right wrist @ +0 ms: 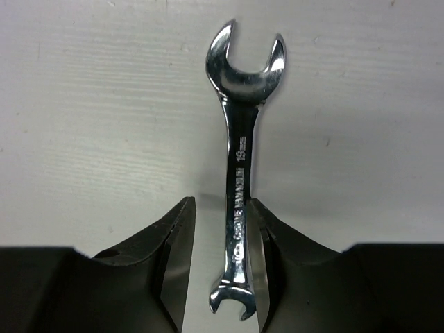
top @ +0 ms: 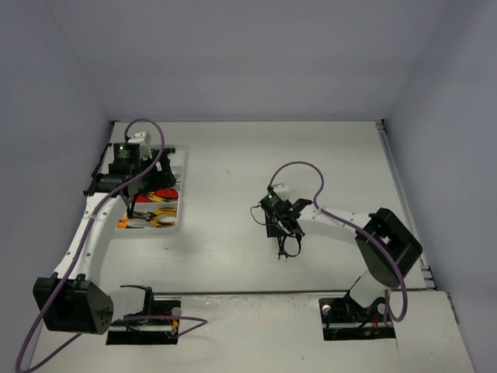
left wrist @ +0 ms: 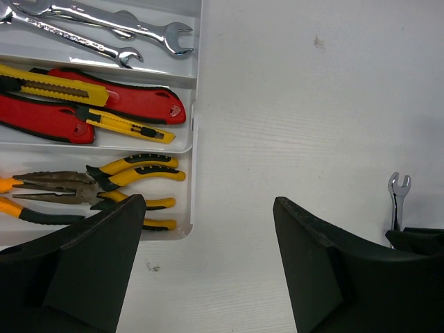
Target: Sort the tools into containers
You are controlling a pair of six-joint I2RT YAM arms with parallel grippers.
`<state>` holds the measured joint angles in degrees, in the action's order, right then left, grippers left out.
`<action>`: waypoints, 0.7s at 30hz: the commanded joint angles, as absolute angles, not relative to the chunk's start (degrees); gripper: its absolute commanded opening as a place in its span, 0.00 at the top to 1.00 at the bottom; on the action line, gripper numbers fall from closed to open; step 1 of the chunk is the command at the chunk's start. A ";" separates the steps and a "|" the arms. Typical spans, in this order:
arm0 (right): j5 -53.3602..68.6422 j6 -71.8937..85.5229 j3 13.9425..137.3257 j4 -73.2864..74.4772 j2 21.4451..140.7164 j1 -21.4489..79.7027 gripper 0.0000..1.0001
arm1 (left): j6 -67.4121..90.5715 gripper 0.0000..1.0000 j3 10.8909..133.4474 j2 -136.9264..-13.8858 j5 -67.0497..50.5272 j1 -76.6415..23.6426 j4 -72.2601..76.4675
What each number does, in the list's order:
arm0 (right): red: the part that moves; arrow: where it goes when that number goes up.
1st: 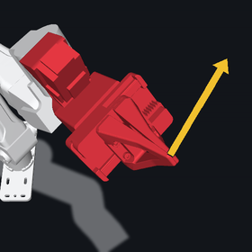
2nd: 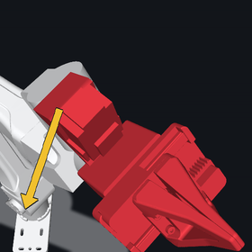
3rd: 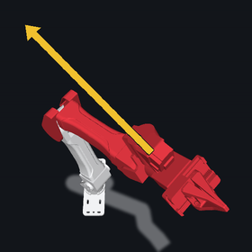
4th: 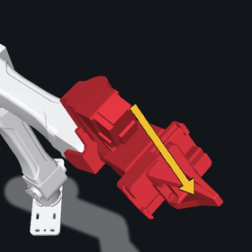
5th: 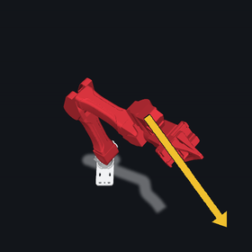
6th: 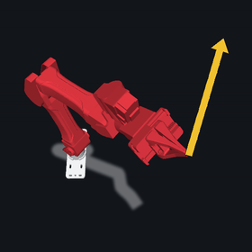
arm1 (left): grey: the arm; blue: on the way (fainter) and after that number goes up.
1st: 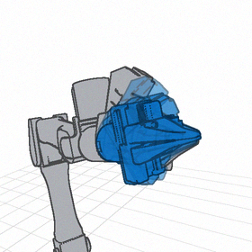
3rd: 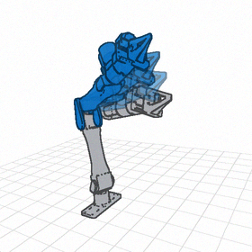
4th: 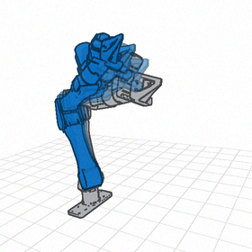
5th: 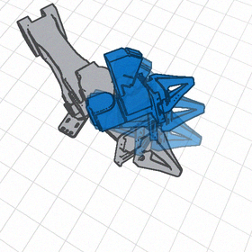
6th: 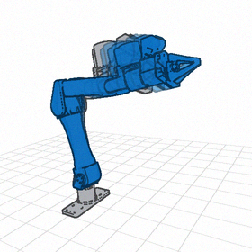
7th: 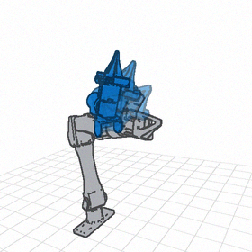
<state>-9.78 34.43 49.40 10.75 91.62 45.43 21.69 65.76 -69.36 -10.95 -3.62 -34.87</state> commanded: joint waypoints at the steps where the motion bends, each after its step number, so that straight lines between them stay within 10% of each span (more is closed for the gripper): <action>1: -9.48 32.52 52.47 12.22 94.68 43.48 0.68 | 22.06 0.28 66.17 -68.35 -11.62 -3.25 -32.17; 21: -2.95 32.47 49.31 12.44 97.38 42.54 0.76 | 22.24 0.28 66.18 -68.73 -13.14 -3.25 -32.17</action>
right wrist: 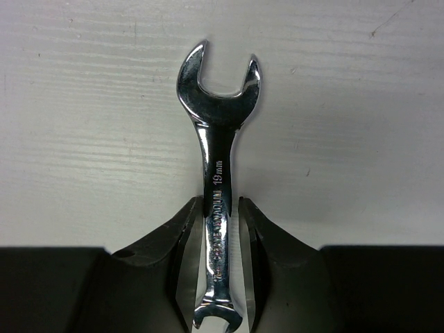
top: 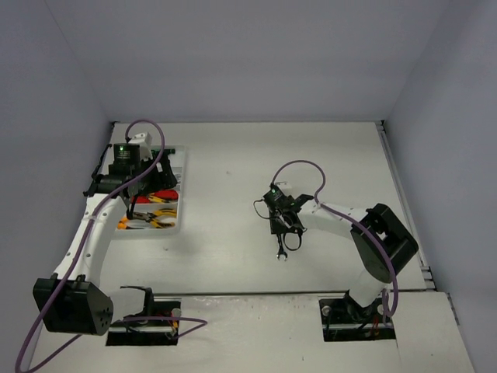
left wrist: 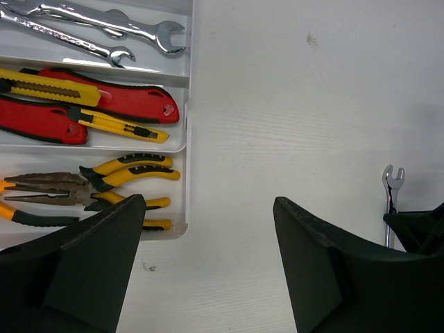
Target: Sort the tools into containers
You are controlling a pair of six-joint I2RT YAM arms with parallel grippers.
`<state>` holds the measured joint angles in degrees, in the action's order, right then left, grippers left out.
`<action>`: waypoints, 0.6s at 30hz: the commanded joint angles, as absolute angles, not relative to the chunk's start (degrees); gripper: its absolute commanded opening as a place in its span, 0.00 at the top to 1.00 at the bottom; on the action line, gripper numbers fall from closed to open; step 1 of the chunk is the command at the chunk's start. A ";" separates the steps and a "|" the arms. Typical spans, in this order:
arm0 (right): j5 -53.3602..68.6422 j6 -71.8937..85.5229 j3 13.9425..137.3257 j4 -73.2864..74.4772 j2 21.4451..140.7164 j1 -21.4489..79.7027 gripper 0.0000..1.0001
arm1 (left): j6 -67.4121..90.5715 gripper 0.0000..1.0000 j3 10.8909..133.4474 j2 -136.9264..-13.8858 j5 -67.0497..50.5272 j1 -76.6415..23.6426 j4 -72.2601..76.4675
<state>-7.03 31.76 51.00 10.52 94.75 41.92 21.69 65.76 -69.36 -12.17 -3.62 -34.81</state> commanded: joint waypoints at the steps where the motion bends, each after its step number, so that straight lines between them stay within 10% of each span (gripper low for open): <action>1: -2.79 32.54 49.29 12.49 97.51 42.65 0.76 | 22.25 0.28 66.19 -68.84 -13.32 -3.25 -32.17; 18: -1.28 30.26 53.12 14.23 98.85 43.98 1.00 | 25.82 0.28 65.86 -68.93 -21.99 -7.50 -31.45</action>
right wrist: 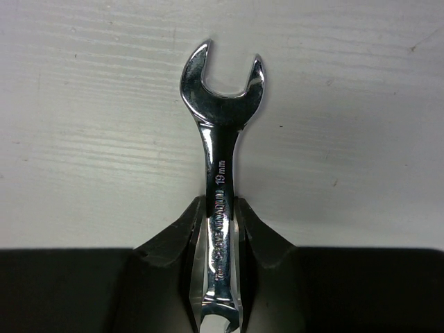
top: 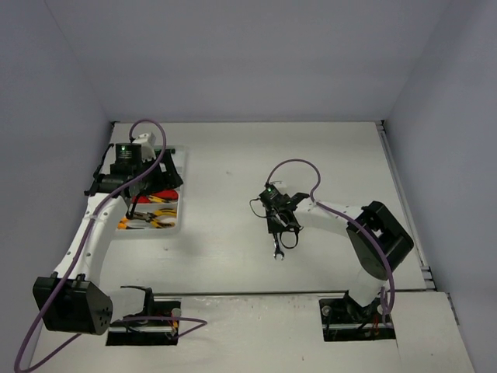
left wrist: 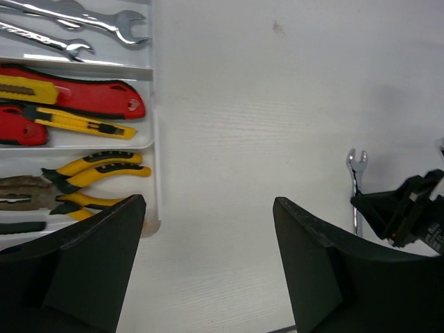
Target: Sort the tools into containers
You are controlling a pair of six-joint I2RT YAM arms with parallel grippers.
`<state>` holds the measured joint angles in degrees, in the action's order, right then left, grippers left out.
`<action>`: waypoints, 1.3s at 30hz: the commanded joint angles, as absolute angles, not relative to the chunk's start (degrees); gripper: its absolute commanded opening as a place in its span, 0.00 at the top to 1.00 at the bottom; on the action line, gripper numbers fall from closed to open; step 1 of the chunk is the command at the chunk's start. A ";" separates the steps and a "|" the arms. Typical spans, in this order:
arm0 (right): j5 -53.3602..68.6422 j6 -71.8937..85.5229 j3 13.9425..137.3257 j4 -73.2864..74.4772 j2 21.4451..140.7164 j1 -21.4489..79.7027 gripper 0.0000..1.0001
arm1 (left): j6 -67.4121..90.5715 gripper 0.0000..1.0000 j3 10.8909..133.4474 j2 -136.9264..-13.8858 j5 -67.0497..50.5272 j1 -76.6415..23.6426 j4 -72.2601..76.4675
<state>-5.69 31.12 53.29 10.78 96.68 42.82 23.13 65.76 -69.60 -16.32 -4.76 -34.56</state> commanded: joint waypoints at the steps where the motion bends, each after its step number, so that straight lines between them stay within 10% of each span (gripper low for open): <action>1: -1.72 28.87 54.26 14.18 97.81 44.33 1.00 | 27.21 0.28 65.31 -68.39 -22.93 -9.44 -30.51; 15: -3.22 16.83 59.46 11.79 89.40 46.68 1.00 | 40.90 0.28 57.49 -73.41 -24.35 -27.93 -10.61; 39: 5.81 12.83 57.13 3.04 79.57 47.55 1.00 | 47.59 0.29 57.15 -82.50 -30.30 -32.17 5.58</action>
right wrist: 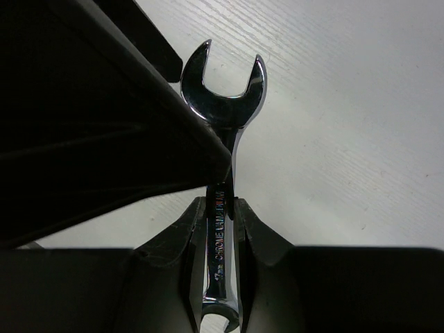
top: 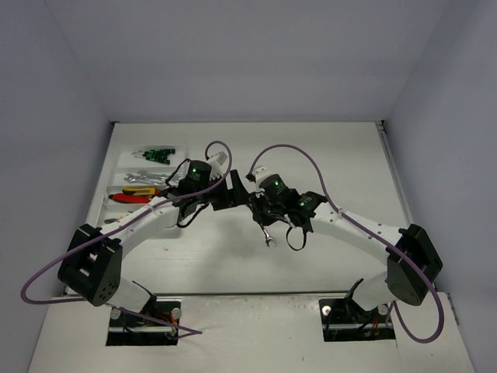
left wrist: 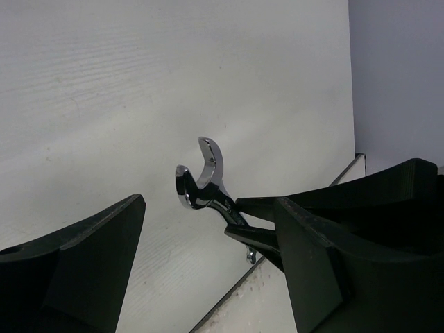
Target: Sort the tools into containers
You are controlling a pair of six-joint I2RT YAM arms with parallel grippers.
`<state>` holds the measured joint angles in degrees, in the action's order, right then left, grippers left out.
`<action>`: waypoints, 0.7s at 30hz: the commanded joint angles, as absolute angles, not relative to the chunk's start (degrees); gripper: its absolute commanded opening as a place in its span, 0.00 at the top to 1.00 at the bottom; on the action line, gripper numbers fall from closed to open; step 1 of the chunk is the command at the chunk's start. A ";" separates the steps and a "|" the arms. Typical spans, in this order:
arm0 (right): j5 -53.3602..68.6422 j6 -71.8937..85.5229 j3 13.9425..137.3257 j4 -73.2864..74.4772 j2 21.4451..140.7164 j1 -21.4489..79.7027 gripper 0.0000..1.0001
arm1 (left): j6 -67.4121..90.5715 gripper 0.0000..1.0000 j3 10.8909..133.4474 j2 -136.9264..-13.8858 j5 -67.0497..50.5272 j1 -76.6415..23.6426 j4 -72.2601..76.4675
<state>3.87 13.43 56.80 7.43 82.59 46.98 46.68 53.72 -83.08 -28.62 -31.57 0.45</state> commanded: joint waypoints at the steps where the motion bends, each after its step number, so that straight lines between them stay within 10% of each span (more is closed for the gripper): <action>1: 6.07 12.83 57.09 2.70 79.47 47.55 1.00 | 47.67 0.29 57.13 -82.64 -30.39 -32.24 5.66; 21: 7.79 13.80 55.52 -1.66 77.49 47.52 1.00 | 50.77 0.88 55.67 -83.03 -31.46 -33.05 12.39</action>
